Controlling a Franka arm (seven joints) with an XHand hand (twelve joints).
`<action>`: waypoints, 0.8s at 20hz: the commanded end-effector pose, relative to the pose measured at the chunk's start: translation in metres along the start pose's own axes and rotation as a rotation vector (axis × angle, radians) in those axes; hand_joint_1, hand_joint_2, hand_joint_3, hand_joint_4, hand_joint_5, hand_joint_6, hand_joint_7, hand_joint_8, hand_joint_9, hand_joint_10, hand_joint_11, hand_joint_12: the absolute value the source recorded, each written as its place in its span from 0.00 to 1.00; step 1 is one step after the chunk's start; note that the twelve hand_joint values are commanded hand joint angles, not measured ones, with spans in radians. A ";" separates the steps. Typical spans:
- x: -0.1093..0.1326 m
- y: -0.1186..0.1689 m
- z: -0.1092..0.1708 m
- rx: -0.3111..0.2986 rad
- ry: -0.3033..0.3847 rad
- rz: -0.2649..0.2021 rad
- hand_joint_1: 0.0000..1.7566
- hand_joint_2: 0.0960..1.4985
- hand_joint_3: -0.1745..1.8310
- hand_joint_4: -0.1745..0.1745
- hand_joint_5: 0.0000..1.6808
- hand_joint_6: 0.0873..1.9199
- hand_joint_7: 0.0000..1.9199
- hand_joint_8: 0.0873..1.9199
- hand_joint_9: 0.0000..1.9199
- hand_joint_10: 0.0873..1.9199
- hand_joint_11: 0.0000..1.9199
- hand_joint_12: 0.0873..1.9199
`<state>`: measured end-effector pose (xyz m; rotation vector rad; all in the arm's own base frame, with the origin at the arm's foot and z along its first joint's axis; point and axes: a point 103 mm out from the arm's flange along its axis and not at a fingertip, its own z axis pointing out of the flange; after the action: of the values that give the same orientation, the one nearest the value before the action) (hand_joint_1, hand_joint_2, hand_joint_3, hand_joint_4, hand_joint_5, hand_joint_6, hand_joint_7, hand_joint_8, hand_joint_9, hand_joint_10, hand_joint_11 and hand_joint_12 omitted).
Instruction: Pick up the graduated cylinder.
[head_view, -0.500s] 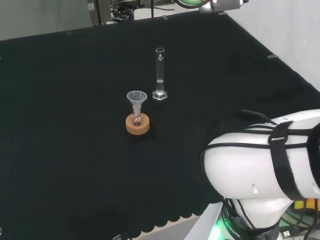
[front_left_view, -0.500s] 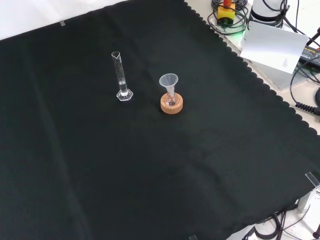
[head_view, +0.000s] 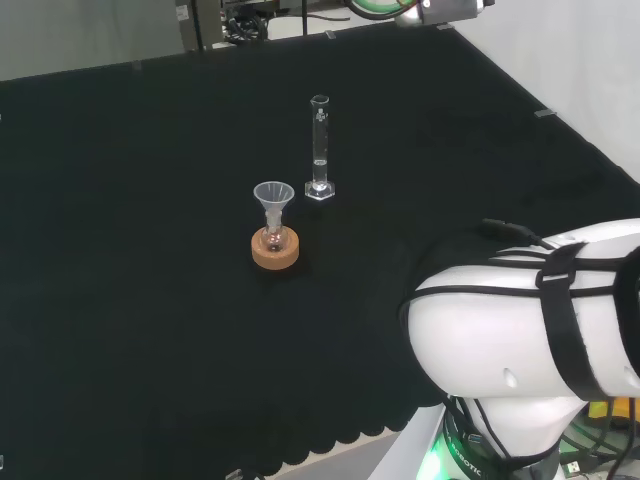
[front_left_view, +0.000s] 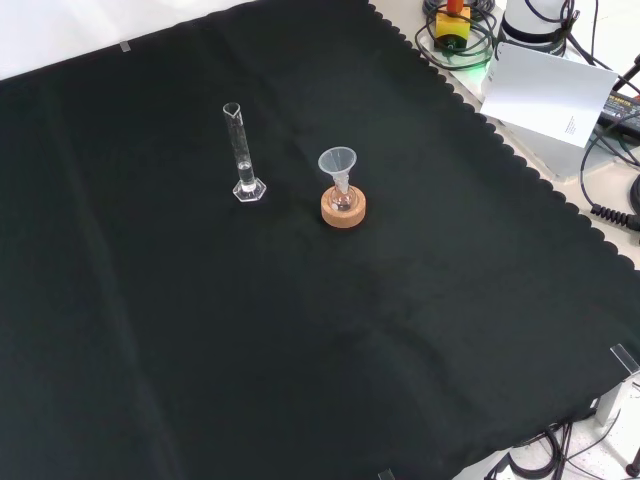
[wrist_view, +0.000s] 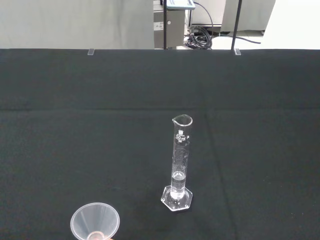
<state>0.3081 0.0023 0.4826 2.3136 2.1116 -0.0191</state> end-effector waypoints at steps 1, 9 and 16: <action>-0.001 0.003 0.004 0.013 0.003 0.010 0.00 0.79 0.28 0.50 0.12 0.00 0.00 0.23 0.12 0.30 0.05 0.70; -0.022 0.024 0.039 0.037 0.028 0.064 0.00 0.79 0.28 0.50 0.12 0.00 0.00 0.23 0.12 0.30 0.05 0.70; -0.058 0.055 0.078 0.056 0.049 0.099 0.00 0.80 0.27 0.49 0.13 0.00 0.01 0.23 0.12 0.30 0.06 0.70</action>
<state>0.3376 -0.0314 0.4365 2.4311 2.0579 -0.0250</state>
